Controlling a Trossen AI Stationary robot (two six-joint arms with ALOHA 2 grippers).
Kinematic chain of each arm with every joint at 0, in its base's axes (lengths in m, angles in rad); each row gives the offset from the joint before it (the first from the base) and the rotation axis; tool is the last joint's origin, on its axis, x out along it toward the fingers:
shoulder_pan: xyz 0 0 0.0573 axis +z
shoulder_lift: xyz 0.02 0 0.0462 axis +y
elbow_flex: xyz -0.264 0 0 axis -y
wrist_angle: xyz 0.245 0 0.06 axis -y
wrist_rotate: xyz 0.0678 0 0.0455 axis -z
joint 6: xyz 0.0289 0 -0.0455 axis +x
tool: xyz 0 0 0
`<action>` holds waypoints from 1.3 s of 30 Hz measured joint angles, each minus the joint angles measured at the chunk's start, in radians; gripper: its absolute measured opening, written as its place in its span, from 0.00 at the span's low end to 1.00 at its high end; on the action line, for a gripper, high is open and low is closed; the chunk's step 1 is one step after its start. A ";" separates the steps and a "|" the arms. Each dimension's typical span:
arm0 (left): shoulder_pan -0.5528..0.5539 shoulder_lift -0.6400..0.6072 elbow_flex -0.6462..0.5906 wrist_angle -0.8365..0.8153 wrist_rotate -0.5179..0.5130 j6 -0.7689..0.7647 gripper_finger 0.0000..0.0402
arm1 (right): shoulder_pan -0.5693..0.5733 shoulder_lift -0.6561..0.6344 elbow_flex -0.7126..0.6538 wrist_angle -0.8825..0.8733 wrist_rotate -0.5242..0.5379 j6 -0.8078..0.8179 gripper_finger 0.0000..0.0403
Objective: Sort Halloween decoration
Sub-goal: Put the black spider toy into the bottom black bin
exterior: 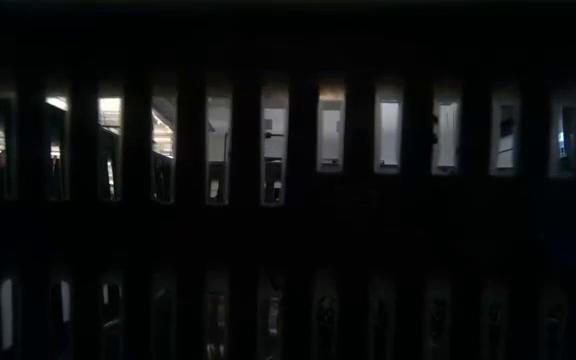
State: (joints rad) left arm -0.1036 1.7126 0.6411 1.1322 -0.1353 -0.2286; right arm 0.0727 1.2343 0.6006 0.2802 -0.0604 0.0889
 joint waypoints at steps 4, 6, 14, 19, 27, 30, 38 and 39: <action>-0.025 -0.110 -0.072 -0.001 -0.006 0.058 0.19 | 0.000 0.000 0.000 -0.057 0.024 0.031 0.33; -0.041 -0.162 -0.124 0.001 -0.025 0.067 0.19 | 0.000 0.000 0.000 -0.082 0.024 0.062 0.33; -0.139 -0.236 -0.312 0.112 -0.183 0.050 0.19 | 0.105 -0.003 0.000 -0.184 0.149 0.119 0.33; -0.177 -0.236 -0.335 0.120 -0.242 0.056 0.19 | 0.158 -0.003 0.011 -0.419 0.200 0.249 0.33; -0.179 -0.236 -0.335 0.126 -0.266 0.060 0.19 | 0.225 -0.003 0.057 -0.843 0.199 0.571 0.33; -0.179 -0.236 -0.335 0.128 -0.266 0.053 0.19 | 0.274 -0.003 0.058 -0.864 0.195 0.645 0.33; -0.182 -0.236 -0.335 0.138 -0.265 0.045 0.19 | 0.391 -0.003 0.058 -0.955 0.326 0.780 0.33; -0.182 -0.236 -0.335 0.137 -0.265 0.045 0.19 | 0.399 -0.003 0.058 -0.955 0.341 0.786 0.33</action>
State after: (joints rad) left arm -0.2852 1.4765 0.3058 1.2697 -0.4007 -0.1836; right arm 0.4720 1.2316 0.6586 -0.6747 0.2807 0.8752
